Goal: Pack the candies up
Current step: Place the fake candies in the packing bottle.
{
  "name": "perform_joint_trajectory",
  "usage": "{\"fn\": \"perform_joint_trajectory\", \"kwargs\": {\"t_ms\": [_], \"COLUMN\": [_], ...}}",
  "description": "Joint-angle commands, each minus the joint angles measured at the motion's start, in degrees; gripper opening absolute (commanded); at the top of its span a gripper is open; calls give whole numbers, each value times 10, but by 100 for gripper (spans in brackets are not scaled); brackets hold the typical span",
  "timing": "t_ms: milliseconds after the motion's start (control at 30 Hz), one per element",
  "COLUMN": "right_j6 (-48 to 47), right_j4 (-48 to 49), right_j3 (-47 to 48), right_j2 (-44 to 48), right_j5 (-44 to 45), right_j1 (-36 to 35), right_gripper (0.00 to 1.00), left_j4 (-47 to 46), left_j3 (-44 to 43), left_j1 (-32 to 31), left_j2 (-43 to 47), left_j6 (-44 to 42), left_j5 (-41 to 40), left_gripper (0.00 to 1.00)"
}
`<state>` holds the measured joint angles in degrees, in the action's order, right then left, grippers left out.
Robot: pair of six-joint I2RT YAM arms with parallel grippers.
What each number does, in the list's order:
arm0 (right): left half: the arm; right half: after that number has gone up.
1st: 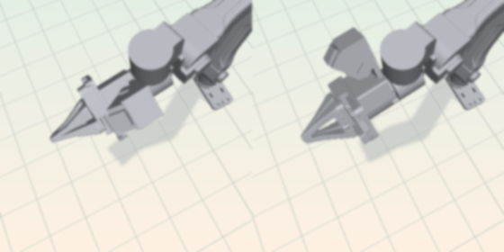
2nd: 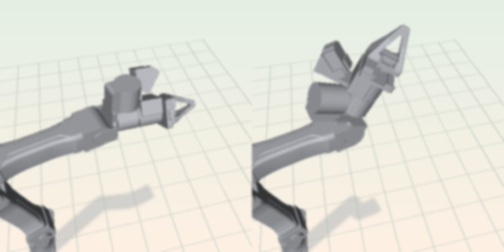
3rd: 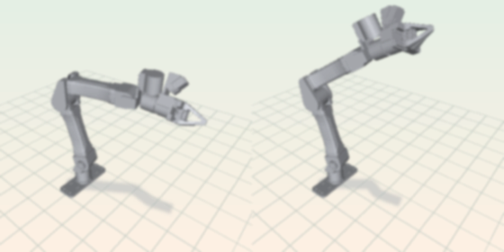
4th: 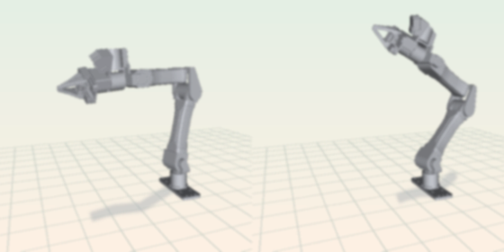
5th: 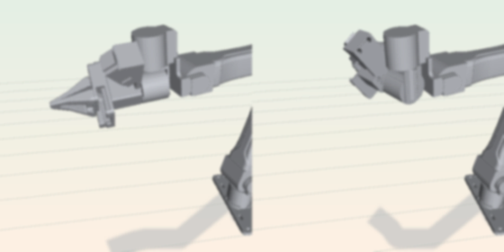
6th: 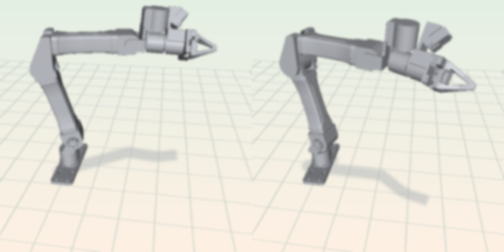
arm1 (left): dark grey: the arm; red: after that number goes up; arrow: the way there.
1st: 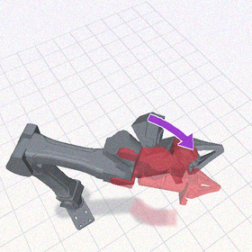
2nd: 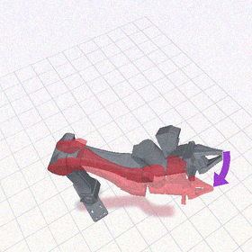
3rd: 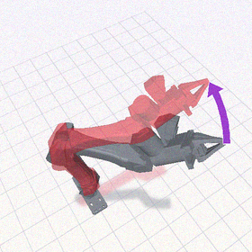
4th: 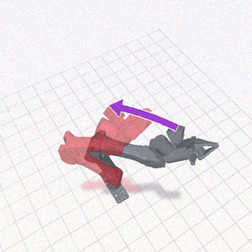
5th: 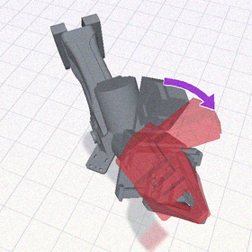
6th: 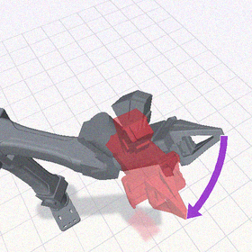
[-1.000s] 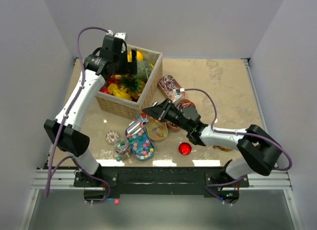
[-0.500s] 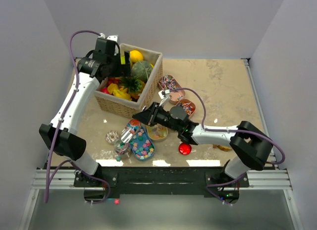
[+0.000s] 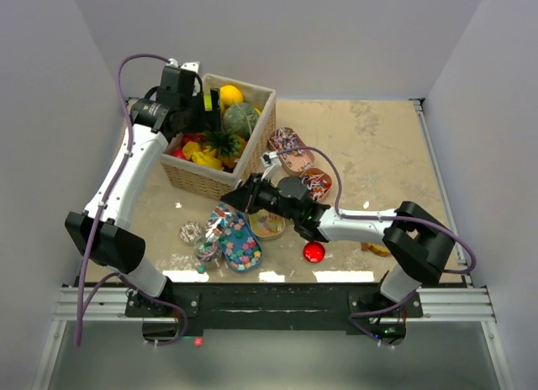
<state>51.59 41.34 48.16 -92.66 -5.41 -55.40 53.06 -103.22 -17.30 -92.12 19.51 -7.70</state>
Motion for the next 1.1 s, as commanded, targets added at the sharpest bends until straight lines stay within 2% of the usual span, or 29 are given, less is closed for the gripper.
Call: {"fn": "perform_joint_trajectory", "kwargs": {"t_ms": [0, 633, 1067], "right_j6": [-46, -127, -145], "right_j4": [-13, -92, -111], "right_j3": [36, 73, 84], "right_j2": [12, 36, 64], "right_j5": [22, 80, 102], "right_j1": [-10, -35, -38], "right_gripper": [0, 0, 0], "left_j4": [-10, -12, -16], "left_j3": [2, 10, 14], "left_j1": [7, 8, 8], "left_j2": [23, 29, 36], "left_j6": [7, 6, 7], "left_j5": [4, 7, 9], "left_gripper": [99, 99, 100]}}
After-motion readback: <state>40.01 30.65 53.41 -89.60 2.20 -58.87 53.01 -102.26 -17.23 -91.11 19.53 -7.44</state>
